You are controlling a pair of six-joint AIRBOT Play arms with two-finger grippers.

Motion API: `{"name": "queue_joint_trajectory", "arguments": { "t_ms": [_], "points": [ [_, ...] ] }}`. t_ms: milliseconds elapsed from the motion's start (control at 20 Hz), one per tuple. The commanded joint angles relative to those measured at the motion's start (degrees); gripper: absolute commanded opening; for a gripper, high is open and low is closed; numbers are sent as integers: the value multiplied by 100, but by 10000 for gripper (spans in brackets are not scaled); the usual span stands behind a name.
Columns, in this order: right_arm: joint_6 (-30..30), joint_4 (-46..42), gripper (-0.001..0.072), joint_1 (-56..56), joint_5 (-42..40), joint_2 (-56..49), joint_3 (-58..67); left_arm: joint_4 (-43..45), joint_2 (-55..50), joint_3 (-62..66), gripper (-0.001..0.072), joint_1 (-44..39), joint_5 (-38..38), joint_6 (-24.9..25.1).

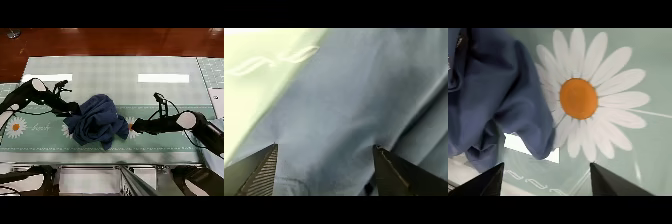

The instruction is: Fold the shirts.

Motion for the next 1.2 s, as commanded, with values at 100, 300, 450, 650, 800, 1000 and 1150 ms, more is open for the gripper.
{"name": "queue_joint_trajectory", "arguments": {
  "t_ms": [100, 300, 450, 650, 800, 1000, 1150],
  "points": [
    [245, 96, 619, 577, -177, -426, -4, -435, -291, 66, 26, -295, 35, 588],
    [236, 345, 619, 905, -424, -907, -2, -431, -284, 428, 26, -188, -181, 629],
    [142, 640, 618, 898, -1021, -1202, 50, -435, -284, 656, 26, -170, -271, 629],
    [-173, 1008, 618, 898, -1272, -1742, 339, -540, -284, 680, 26, -170, -326, 562],
    [-302, 1062, 374, 905, -1261, -2208, 680, -667, -286, 680, 26, -175, -321, 542],
    [-1167, 966, 20, 686, -323, -2122, 1366, -839, -57, 925, 27, -94, -435, 540],
    [-699, -271, 20, -247, 269, -1362, 2704, -1150, 562, 1676, 26, 192, -201, 446]
  ]
}}
